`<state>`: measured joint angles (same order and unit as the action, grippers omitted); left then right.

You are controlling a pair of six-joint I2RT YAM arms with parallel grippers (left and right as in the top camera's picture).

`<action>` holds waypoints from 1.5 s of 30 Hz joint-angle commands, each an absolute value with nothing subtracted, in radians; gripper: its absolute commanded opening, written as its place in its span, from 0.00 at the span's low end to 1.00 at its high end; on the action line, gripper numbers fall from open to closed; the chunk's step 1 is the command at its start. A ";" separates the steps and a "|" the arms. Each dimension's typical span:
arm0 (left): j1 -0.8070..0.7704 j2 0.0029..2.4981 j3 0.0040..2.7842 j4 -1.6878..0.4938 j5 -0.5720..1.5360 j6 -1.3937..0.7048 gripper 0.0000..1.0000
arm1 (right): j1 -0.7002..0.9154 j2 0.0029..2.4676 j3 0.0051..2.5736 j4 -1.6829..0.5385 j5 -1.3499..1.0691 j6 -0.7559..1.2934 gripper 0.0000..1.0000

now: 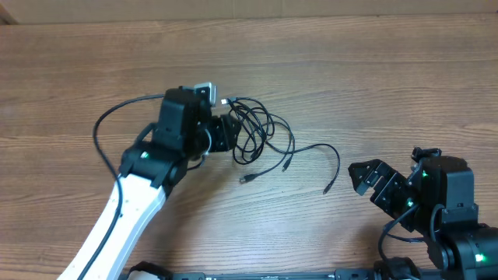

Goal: Untangle cables

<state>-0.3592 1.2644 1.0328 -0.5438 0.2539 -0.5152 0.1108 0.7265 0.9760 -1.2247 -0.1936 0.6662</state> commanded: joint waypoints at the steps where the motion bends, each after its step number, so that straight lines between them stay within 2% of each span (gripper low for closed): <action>1: -0.354 1.351 1.036 -0.484 0.277 -0.565 0.47 | 0.107 0.723 0.987 -1.225 -0.179 0.665 1.00; 3: -0.354 1.393 1.036 -0.440 0.297 -0.565 0.45 | 0.107 0.723 0.987 -1.225 -0.179 0.665 1.00; 5: -0.354 1.432 1.036 -0.392 0.327 -0.565 0.40 | 0.107 0.723 0.987 -1.225 -0.179 0.665 1.00; 8: -0.354 1.473 1.036 -0.337 0.368 -0.565 0.17 | 0.107 0.723 0.987 -1.225 -0.179 0.665 1.00; 9: -0.354 1.483 1.036 -0.331 0.371 -0.565 0.05 | 0.107 0.723 0.987 -1.225 -0.179 0.665 1.00; 17: -0.353 1.452 1.037 -0.376 0.416 -0.522 0.04 | 0.107 0.723 0.987 -1.225 -0.179 0.665 1.00; 31: -0.294 1.142 1.037 -0.426 0.433 -0.378 0.04 | 0.107 0.723 0.987 -1.225 -0.179 0.665 1.00; 45: -0.199 1.032 1.037 -0.679 0.432 -0.310 0.04 | 0.107 0.723 0.987 -1.225 -0.179 0.665 1.00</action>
<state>-0.2066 1.0489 1.0325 -0.6506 0.4194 -0.3767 0.1108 0.7265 0.9760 -1.2266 -0.1932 0.6659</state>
